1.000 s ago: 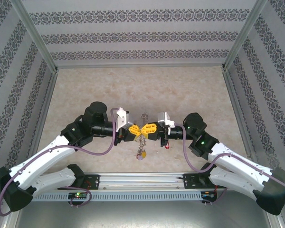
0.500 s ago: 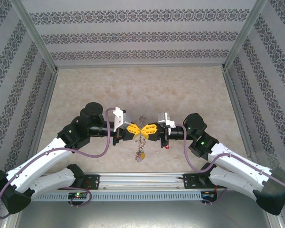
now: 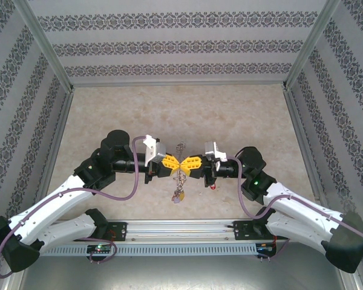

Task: Put the keys on the keyring

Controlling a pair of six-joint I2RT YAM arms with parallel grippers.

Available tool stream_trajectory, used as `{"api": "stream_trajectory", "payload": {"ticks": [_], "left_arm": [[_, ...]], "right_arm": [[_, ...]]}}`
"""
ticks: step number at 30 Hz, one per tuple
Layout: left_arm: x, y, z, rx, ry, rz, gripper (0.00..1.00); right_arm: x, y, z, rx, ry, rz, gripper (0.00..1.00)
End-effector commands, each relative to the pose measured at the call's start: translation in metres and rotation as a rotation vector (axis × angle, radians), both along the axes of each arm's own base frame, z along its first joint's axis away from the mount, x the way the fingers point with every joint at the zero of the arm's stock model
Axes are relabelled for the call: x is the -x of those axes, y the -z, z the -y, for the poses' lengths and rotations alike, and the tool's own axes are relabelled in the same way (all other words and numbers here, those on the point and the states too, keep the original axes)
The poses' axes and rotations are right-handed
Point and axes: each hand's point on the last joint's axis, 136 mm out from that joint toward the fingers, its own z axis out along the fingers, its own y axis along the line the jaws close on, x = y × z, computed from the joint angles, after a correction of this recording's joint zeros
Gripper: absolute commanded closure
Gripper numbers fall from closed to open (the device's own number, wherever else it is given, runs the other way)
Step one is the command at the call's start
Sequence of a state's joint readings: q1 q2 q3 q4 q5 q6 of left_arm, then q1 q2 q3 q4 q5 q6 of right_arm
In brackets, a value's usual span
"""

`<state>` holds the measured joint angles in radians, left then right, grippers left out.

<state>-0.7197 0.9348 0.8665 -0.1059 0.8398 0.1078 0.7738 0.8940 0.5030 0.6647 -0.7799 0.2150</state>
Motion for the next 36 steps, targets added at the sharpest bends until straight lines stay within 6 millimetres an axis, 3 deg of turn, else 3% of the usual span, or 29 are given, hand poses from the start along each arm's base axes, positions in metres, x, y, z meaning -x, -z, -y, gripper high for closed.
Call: {"api": "stream_trajectory", "payload": {"ticks": [1, 3, 7, 12, 14, 16, 19, 22, 27, 32, 36], "left_arm": [[0.001, -0.008, 0.007, 0.050, 0.031, 0.027, 0.93], [0.001, -0.008, 0.009, 0.050, 0.041, 0.020, 1.00], [0.001, -0.009, 0.007, 0.048, 0.036, 0.030, 1.00], [-0.008, -0.003, -0.002, -0.003, -0.057, 0.067, 1.00], [-0.012, -0.001, -0.006, -0.019, -0.095, 0.083, 1.00], [-0.013, 0.003, -0.010, -0.027, -0.119, 0.092, 1.00], [-0.018, 0.012, -0.014, -0.049, -0.159, 0.093, 1.00], [-0.025, 0.019, -0.020, -0.071, -0.220, 0.085, 1.00], [-0.030, 0.032, -0.030, -0.076, -0.300, 0.053, 1.00], [-0.037, 0.046, -0.033, -0.090, -0.356, -0.025, 1.00], [-0.042, 0.046, -0.042, -0.085, -0.419, -0.054, 1.00]], "right_arm": [[0.013, -0.024, 0.004, -0.090, -0.052, 0.074, 1.00], [0.013, -0.023, 0.003, -0.089, -0.050, 0.071, 1.00], [0.006, -0.021, 0.004, -0.071, -0.006, 0.062, 1.00], [-0.013, -0.002, 0.014, 0.036, 0.154, -0.006, 0.50], [-0.018, 0.006, 0.025, 0.083, 0.233, -0.035, 0.35], [-0.030, 0.016, 0.039, 0.135, 0.351, -0.083, 0.28], [-0.048, 0.038, 0.066, 0.221, 0.542, -0.193, 0.27], [-0.065, 0.073, 0.102, 0.362, 0.764, -0.350, 0.29], [-0.066, 0.144, 0.157, 0.600, 1.022, -0.685, 0.32], [-0.051, 0.195, 0.161, 0.775, 1.031, -0.896, 0.38], [-0.055, 0.219, 0.159, 0.871, 1.044, -0.950, 0.39]]}}
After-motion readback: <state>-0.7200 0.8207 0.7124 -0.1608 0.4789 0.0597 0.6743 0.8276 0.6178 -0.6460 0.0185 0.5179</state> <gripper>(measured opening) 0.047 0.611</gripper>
